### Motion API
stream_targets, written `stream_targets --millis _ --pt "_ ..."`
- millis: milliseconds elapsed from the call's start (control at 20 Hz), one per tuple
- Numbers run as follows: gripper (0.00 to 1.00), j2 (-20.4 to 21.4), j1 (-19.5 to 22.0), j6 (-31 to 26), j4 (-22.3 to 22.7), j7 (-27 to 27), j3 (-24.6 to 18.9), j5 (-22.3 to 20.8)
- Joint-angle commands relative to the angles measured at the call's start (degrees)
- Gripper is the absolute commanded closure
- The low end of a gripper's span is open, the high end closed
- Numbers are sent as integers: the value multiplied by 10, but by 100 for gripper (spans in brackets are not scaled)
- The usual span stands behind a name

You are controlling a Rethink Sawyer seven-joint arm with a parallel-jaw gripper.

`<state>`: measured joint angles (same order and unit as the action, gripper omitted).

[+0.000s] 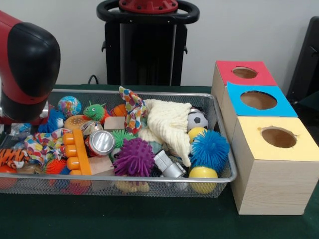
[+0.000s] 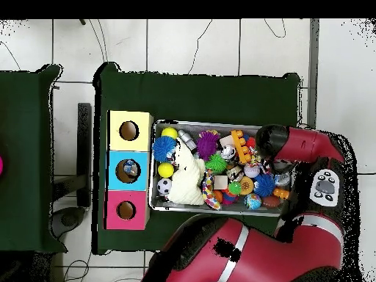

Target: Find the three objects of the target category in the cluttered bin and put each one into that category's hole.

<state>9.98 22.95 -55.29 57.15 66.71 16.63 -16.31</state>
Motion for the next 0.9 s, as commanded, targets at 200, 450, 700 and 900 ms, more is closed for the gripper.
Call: stream_targets --millis 200,450,700,900 --pt "0 -32 -1 -103 -20 26 -31 0" --pt "0 -20 -25 -125 -2 36 -8 -17" --pt "0 -24 -43 -174 -5 40 22 -30" --pt "0 -27 -56 -209 -9 39 49 -40"
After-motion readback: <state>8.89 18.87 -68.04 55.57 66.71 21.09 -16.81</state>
